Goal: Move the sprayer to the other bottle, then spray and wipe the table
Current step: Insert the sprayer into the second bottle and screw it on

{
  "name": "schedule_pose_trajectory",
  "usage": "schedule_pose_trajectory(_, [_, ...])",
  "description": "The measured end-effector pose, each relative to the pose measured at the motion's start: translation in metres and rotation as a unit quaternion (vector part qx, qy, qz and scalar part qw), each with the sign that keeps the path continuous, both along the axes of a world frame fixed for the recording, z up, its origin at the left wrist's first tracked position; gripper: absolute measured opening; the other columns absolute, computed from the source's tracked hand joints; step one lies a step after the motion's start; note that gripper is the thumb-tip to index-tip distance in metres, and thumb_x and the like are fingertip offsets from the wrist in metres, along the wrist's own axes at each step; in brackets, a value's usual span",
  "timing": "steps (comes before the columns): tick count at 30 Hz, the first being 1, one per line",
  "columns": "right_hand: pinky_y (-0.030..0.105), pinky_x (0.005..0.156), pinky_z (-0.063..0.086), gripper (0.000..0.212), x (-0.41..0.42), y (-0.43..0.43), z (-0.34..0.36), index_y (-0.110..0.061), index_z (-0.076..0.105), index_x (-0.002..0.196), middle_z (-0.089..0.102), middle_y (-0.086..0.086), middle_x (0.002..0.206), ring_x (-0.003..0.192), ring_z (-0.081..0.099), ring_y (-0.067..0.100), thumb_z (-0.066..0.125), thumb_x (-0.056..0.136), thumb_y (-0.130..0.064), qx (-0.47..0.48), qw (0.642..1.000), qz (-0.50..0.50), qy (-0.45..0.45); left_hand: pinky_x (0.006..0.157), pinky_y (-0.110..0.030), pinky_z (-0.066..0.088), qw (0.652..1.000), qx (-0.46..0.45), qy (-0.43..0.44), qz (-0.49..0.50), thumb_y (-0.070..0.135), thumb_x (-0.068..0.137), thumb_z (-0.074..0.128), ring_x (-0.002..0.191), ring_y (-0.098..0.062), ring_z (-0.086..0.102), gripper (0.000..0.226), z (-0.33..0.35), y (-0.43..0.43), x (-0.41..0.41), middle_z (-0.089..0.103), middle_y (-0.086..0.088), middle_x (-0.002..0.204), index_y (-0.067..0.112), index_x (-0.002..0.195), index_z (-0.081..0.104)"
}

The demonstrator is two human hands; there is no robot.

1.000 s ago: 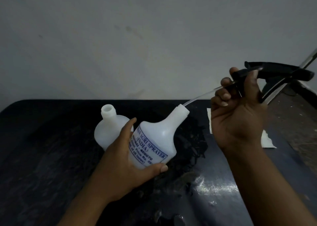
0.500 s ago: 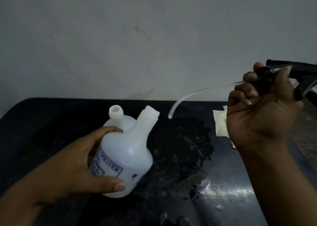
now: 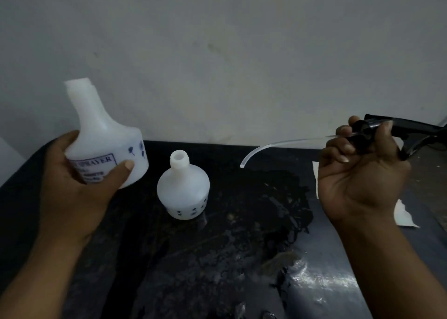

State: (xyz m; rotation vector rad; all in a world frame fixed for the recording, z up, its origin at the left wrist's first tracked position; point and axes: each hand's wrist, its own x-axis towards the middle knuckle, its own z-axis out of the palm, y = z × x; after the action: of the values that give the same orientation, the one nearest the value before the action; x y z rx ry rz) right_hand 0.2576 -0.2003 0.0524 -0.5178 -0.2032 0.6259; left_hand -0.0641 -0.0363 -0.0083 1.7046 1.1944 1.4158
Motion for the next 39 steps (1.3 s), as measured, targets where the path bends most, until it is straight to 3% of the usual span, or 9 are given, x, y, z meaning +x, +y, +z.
schedule_pose_trajectory(6, [0.013, 0.047, 0.036, 0.029, 0.001, 0.013, 0.014, -0.012, 0.052, 0.097, 0.052, -0.001, 0.074, 0.051, 0.044, 0.004, 0.04, 0.1, -0.038, -0.019, 0.997, 0.078, -0.019, 0.081, -0.032, 0.047, 0.992, -0.052, 0.084, 0.084, 0.029, 0.06, 0.089, 0.107, -0.02, 0.055, 0.088, -0.021, -0.014, 0.015, 0.051, -0.002, 0.125, 0.02, 0.129, 0.035])
schedule_pose_trajectory(20, [0.014, 0.047, 0.039, 0.029, -0.007, 0.016, 0.011, -0.011, 0.054, 0.096, 0.054, -0.001, 0.072, 0.051, 0.047, 0.004, 0.04, 0.101, -0.036, -0.031, 0.995, 0.086, -0.03, 0.089, -0.046, 0.046, 0.978, -0.115, 0.14, 0.104, 0.017, 0.064, 0.088, 0.12, -0.035, 0.05, 0.094, -0.039, -0.02, 0.021, 0.043, -0.016, 0.138, 0.014, 0.136, 0.028])
schedule_pose_trajectory(24, [0.014, 0.047, 0.039, 0.029, -0.01, 0.016, 0.01, -0.012, 0.054, 0.096, 0.055, -0.001, 0.072, 0.051, 0.047, 0.005, 0.04, 0.101, -0.036, -0.034, 0.995, 0.088, -0.029, 0.095, -0.049, 0.045, 0.977, -0.116, 0.152, 0.098, 0.025, 0.058, 0.091, 0.128, -0.034, 0.046, 0.111, -0.037, -0.018, 0.019, 0.039, -0.013, 0.145, 0.017, 0.145, 0.021])
schedule_pose_trajectory(26, [0.014, 0.047, 0.039, 0.029, -0.011, 0.015, 0.01, -0.011, 0.055, 0.095, 0.056, 0.0, 0.072, 0.051, 0.047, 0.005, 0.041, 0.101, -0.036, -0.035, 0.995, 0.087, -0.024, 0.105, -0.056, 0.036, 0.968, -0.099, 0.204, 0.111, 0.032, 0.056, 0.092, 0.141, -0.035, 0.031, 0.127, -0.031, -0.013, 0.011, 0.024, -0.012, 0.157, 0.023, 0.151, 0.008])
schedule_pose_trajectory(29, [0.014, 0.047, 0.039, 0.029, -0.011, 0.016, 0.01, -0.011, 0.055, 0.094, 0.056, 0.0, 0.072, 0.052, 0.048, 0.005, 0.042, 0.101, -0.036, -0.034, 0.995, 0.087, -0.024, 0.115, -0.055, 0.025, 0.942, 0.112, 0.305, 0.088, 0.051, 0.07, 0.076, 0.147, -0.032, 0.018, 0.108, -0.012, 0.0, -0.01, 0.017, -0.012, 0.161, 0.023, 0.153, 0.013])
schedule_pose_trajectory(31, [0.015, 0.047, 0.039, 0.029, -0.011, 0.016, 0.01, -0.011, 0.056, 0.094, 0.057, 0.001, 0.073, 0.052, 0.048, 0.006, 0.042, 0.1, -0.036, -0.034, 0.995, 0.085, -0.025, 0.115, -0.045, 0.029, 0.941, 0.205, 0.267, 0.042, 0.058, 0.08, 0.059, 0.145, -0.029, 0.027, 0.085, 0.0, -0.002, -0.013, 0.025, -0.009, 0.158, 0.027, 0.151, 0.022])
schedule_pose_trajectory(33, [0.015, 0.047, 0.039, 0.03, -0.012, 0.016, 0.01, -0.011, 0.056, 0.094, 0.057, 0.001, 0.073, 0.052, 0.049, 0.006, 0.041, 0.1, -0.036, -0.037, 0.995, 0.084, -0.026, 0.106, -0.028, 0.04, 0.965, 0.189, 0.18, -0.007, 0.053, 0.081, 0.058, 0.135, -0.021, 0.042, 0.077, 0.007, -0.023, 0.004, 0.037, -0.002, 0.151, 0.026, 0.148, 0.031])
schedule_pose_trajectory(35, [0.015, 0.048, 0.039, 0.031, -0.013, 0.017, 0.01, -0.011, 0.056, 0.094, 0.058, 0.001, 0.073, 0.053, 0.049, 0.007, 0.04, 0.101, -0.036, -0.036, 0.995, 0.084, -0.029, 0.094, -0.015, 0.044, 0.975, 0.13, 0.175, -0.05, 0.053, 0.076, 0.066, 0.12, -0.008, 0.051, 0.078, 0.01, -0.049, 0.033, 0.046, 0.01, 0.138, 0.023, 0.142, 0.039])
schedule_pose_trajectory(39, [0.016, 0.05, 0.039, 0.031, -0.015, 0.017, 0.011, -0.011, 0.055, 0.096, 0.057, 0.002, 0.075, 0.054, 0.049, 0.007, 0.038, 0.101, -0.036, -0.039, 0.995, 0.08, -0.042, 0.094, -0.032, 0.047, 0.976, 0.006, 0.196, -0.091, 0.06, 0.058, 0.078, 0.12, -0.014, 0.049, 0.101, 0.001, -0.068, 0.069, 0.049, 0.006, 0.135, 0.016, 0.14, 0.041])
